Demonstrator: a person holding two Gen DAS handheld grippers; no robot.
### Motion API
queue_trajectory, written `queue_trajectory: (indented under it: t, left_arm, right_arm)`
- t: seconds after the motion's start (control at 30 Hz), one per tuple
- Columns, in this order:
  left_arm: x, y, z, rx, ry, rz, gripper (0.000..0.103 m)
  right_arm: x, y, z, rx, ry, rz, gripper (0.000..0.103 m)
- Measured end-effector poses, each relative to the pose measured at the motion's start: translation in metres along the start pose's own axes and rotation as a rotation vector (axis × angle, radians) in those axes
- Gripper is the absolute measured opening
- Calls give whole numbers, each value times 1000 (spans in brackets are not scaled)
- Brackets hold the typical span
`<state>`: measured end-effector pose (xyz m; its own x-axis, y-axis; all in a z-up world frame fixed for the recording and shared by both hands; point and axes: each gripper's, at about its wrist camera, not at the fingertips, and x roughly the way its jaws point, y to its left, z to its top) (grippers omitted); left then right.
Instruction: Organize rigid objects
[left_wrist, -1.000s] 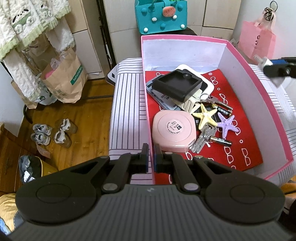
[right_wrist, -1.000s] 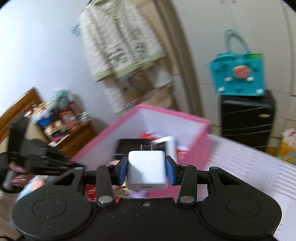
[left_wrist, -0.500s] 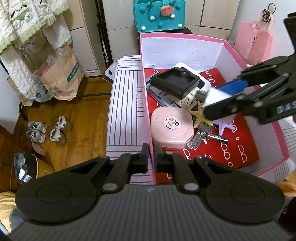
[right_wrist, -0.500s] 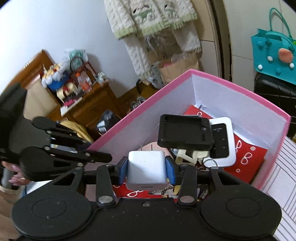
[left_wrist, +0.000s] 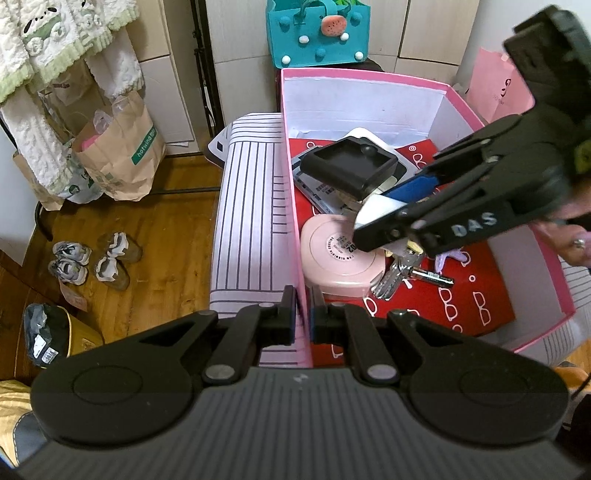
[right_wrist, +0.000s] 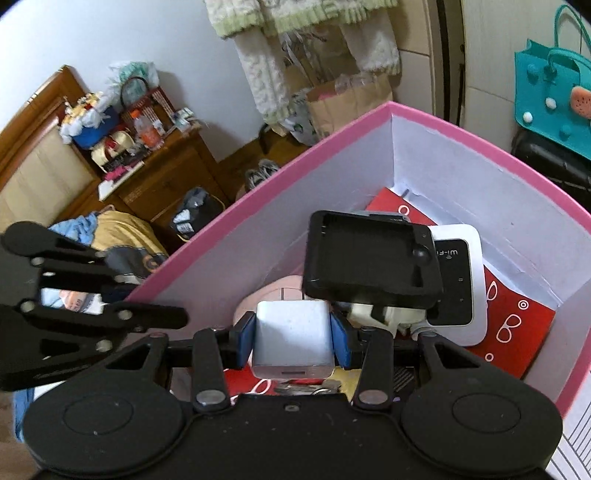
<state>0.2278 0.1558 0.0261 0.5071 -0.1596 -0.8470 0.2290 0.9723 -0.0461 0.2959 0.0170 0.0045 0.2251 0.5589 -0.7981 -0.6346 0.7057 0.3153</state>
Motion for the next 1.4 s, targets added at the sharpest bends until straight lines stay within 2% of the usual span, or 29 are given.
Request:
queue_trajectory:
  t: [0.13, 0.37, 0.57, 0.67, 0.83, 0.93, 1.0, 1.07, 1.17, 1.27, 1.4]
  left_arm:
    - [-1, 2, -1, -5, -4, -7, 7]
    - [-1, 0, -2, -11, -5, -3, 7]
    - [-3, 1, -4, -21, -14, -4, 7]
    - [-4, 1, -4, -26, -22, -1, 7]
    - [-12, -1, -4, -33, -51, 20, 7]
    - [-22, -6, -6, -30, -91, 39, 7]
    - [-31, -12, -8, -24, -124, 54, 7]
    - [-40, -15, -10, -19, -151, 66, 7]
    - [-54, -18, -12, -34, -194, 55, 7]
    - [-68, -24, -17, -43, -237, 55, 7]
    - [-80, -38, -25, -43, -267, 37, 7]
  right_arm:
    - [9, -1, 3, 13, 35, -11, 48]
    - [7, 7, 4, -5, 6, -24, 49]
    - [-38, 2, -10, 39, -133, 42, 56]
    - [-60, 4, -25, 34, -186, 20, 57]
    - [-85, 18, -41, -62, -198, -18, 60]
    - [-105, 24, -50, -80, -231, -78, 61]
    - [-116, 22, -55, -46, -252, -146, 61]
    - [-123, 20, -60, -27, -248, -250, 61]
    - [-134, 9, -68, 12, -221, -309, 62]
    - [-144, -2, -79, 52, -188, -344, 79]
    - [-153, -7, -96, 111, -160, -449, 91]
